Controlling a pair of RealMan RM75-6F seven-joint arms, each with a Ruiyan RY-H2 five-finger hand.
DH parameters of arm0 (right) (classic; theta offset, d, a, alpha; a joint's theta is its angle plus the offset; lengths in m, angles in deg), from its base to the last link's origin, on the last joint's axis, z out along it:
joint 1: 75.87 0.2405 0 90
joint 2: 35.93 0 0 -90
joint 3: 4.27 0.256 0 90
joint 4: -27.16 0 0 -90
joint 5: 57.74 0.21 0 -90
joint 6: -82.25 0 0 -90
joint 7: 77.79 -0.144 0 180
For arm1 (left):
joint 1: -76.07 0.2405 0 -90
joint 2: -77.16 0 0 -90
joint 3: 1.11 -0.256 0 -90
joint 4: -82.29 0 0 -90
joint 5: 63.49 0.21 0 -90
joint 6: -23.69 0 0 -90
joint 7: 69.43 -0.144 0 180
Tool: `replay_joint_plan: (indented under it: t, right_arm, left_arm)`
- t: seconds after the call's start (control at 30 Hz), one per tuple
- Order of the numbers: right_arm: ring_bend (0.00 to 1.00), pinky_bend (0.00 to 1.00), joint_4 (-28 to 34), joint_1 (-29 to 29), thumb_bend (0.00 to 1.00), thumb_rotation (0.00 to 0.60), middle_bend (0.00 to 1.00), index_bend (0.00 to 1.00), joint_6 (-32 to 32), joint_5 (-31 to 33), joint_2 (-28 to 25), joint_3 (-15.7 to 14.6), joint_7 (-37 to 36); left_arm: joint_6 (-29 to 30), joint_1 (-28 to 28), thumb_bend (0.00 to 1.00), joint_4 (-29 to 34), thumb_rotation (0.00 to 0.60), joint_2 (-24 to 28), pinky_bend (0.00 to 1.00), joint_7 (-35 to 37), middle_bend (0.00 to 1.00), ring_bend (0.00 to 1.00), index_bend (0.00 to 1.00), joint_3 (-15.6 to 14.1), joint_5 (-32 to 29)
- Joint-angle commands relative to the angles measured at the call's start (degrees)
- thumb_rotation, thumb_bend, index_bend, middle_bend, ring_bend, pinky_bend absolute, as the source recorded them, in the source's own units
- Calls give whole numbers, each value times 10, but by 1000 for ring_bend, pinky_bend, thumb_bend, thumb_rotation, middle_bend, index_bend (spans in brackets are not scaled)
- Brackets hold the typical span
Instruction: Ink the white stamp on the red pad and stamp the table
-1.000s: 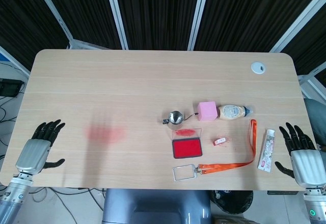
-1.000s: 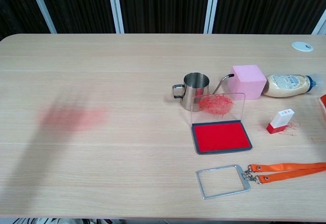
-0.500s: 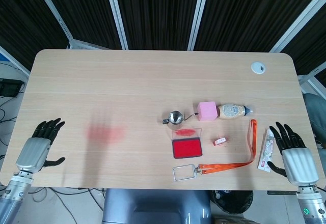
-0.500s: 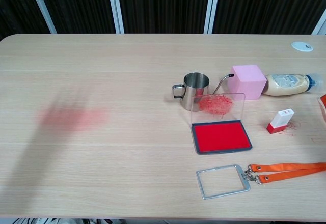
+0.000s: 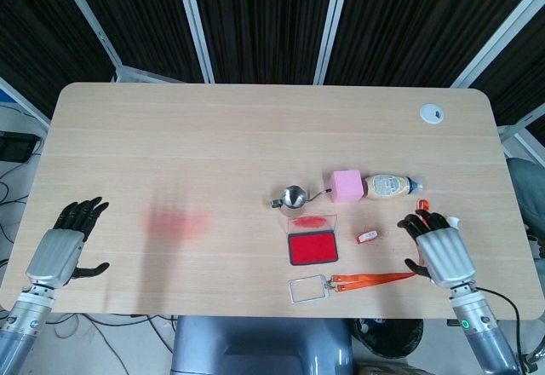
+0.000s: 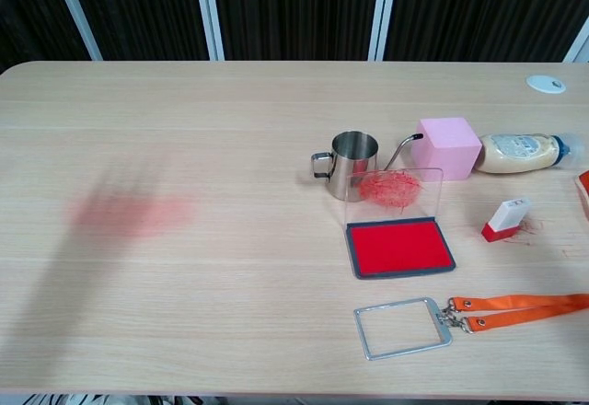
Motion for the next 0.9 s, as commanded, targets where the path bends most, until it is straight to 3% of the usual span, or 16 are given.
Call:
replay_joint_plan:
  t: [0.03,0.4,0.9]
  right_arm:
    - [258,297,-12,25,254,600,362,407,-36,20,31,7,27]
    - [266,297,-59,62,277,600,378,425,-89,74,115,21,69]
    - [279,297,-127,79,308,600,403,467,-112,122,166,27,72]
  left_arm:
    - [-1,0,13,1,600,1,0,3,0,0,0,0,-2]
    - [-10,-3,14,6,600,6,0,12,0,0,0,1,-9]
    - [-19,-6,14,10,600,10,0,17,0,0,0,1,-18]
